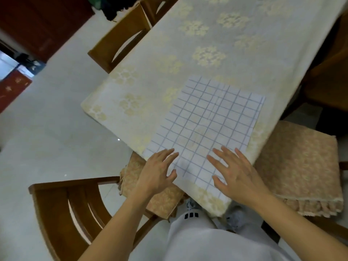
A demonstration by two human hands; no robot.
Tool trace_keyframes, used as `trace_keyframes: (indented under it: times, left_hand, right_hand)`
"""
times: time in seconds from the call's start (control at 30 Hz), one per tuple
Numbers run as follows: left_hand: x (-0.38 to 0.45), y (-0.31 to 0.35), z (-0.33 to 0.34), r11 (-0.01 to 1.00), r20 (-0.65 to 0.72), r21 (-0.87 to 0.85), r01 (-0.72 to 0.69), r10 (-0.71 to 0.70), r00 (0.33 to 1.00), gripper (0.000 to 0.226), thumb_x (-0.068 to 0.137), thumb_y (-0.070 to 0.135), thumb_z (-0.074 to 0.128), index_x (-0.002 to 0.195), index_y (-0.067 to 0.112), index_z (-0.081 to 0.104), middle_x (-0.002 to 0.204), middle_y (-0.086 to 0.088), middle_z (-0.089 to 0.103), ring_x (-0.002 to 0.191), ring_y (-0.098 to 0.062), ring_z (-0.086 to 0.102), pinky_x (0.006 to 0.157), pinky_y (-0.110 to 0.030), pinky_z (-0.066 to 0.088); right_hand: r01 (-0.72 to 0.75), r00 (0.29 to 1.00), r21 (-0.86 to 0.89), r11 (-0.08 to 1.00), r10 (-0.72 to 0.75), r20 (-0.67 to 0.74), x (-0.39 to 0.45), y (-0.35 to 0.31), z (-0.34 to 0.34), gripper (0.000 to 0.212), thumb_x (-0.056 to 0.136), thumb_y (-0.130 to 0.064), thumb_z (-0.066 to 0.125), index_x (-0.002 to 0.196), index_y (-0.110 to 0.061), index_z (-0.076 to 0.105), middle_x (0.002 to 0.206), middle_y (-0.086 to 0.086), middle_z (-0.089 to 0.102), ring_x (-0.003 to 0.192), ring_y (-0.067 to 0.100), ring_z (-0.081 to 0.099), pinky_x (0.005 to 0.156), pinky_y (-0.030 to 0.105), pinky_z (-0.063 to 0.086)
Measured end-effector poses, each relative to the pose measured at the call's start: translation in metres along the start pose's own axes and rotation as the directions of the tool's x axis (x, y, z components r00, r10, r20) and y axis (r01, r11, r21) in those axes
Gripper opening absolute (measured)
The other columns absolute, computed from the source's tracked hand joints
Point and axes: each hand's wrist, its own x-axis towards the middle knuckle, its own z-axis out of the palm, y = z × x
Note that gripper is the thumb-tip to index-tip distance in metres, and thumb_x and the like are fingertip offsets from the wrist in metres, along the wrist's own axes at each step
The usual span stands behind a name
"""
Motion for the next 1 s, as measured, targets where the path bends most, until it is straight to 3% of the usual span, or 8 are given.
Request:
trace_keyframes:
  times: [0.13,0.33,0.47,0.63,1.0]
  left_hand:
    - [0.020,-0.040,0.012,0.989,0.054,0.076,-0.126,0.122,0.991,0.060,0.092,0.043,0.043,0.149,0.025,0.041,0.157,-0.002,0.038,0.144,-0.024,0.036,0.116,-0.043,0.033]
    - [0.047,-0.080,0.032,0.919,0.150,0.198,-0.340,0.314,0.938,0.072,0.091,0.046,0.040,0.157,0.029,0.016,0.165,-0.002,0.018,0.152,-0.022,0.018,0.122,-0.047,0.022]
    - [0.057,-0.100,0.041,0.833,0.175,0.219,-0.509,0.479,0.860,0.072,0.090,0.045,0.047,0.156,0.031,0.022,0.166,-0.003,0.016,0.152,-0.021,0.017,0.122,-0.049,0.019]
    - [0.066,-0.119,0.049,0.764,0.205,0.209,-0.610,0.576,0.791,0.065,0.093,0.048,0.045,0.154,0.028,0.031,0.164,-0.003,0.021,0.152,-0.021,0.020,0.121,-0.048,0.024]
    - [0.073,-0.131,0.058,0.708,0.183,0.266,-0.654,0.629,0.756,0.061,0.101,0.051,0.040,0.156,0.028,0.026,0.165,-0.004,0.021,0.151,-0.024,0.023,0.119,-0.048,0.027]
  right_hand:
    - [-0.019,0.993,-0.040,0.999,0.024,0.119,0.014,-0.017,0.031,0.060,0.093,-0.048,0.039,0.146,-0.023,0.047,0.153,0.004,0.045,0.143,0.025,0.040,0.115,0.047,0.020]
    - [-0.007,0.976,-0.090,0.996,0.026,0.215,0.028,-0.030,0.073,0.060,0.091,-0.050,0.039,0.144,-0.023,0.050,0.150,0.005,0.049,0.139,0.026,0.045,0.113,0.045,0.021]
    - [0.067,0.961,-0.139,0.988,-0.026,0.275,0.033,-0.036,0.099,0.067,0.091,-0.050,0.036,0.153,-0.024,0.035,0.161,0.007,0.030,0.147,0.028,0.031,0.115,0.049,0.018]
    - [-0.003,0.969,-0.133,0.991,0.036,0.244,0.036,-0.042,0.114,0.071,0.095,-0.060,0.035,0.158,-0.029,0.020,0.166,0.004,0.016,0.152,0.028,0.017,0.119,0.057,0.018]
    - [0.009,0.998,-0.193,0.981,0.002,0.058,0.031,-0.035,0.135,0.061,0.101,-0.057,0.037,0.155,-0.032,0.028,0.163,0.003,0.025,0.150,0.028,0.025,0.116,0.060,0.025]
